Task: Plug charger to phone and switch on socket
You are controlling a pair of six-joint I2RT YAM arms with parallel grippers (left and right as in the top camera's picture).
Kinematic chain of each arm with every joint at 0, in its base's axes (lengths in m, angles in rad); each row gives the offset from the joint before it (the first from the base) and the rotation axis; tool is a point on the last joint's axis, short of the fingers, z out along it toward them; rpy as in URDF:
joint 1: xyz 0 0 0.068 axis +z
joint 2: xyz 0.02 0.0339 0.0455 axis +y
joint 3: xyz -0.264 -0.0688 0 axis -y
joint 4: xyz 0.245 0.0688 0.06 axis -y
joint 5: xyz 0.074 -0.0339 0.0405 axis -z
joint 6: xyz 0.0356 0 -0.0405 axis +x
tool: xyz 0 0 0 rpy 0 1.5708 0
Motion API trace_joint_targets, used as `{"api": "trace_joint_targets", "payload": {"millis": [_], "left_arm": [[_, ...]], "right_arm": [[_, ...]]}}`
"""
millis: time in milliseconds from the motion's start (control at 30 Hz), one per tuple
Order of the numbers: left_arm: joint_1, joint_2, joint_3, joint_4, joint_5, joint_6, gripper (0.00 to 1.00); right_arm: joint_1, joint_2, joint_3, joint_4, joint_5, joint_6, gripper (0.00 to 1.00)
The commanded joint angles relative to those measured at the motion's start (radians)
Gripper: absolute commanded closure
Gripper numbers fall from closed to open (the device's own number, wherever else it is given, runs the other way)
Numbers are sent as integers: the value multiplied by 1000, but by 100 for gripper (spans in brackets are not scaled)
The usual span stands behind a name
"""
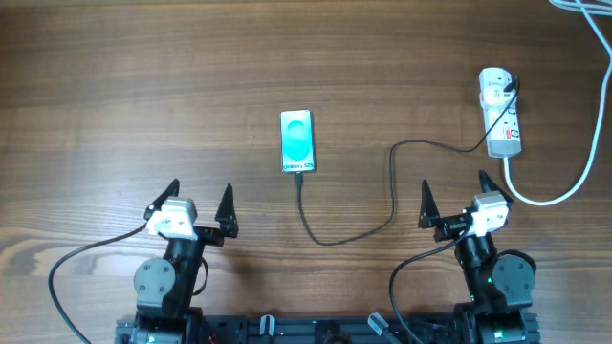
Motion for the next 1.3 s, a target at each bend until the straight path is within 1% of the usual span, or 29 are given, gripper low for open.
{"api": "trace_joint_targets", "payload": {"millis": [0, 133, 367, 667, 867, 967, 1267], "left_arm": [[14, -10, -5, -8, -18, 89, 0], [42, -10, -5, -8, -17, 88, 0], [43, -10, -5, -7, -58, 91, 0], [66, -10, -5, -6, -74, 88, 0], [66, -10, -5, -6, -65, 93, 0], [66, -10, -5, -6, -53, 118, 0], [66, -10, -5, -5, -39, 117, 0]], "right_arm": [[-7, -11, -1, 3, 16, 17, 0], [-7, -11, -1, 3, 16, 17, 0], [-7, -11, -1, 3, 16, 17, 0], [-7, -11, -1, 3, 16, 17, 0], [-7, -11, -1, 3, 16, 17, 0], [-7, -11, -1, 3, 16, 17, 0], [-7, -11, -1, 3, 16, 17, 0]]}}
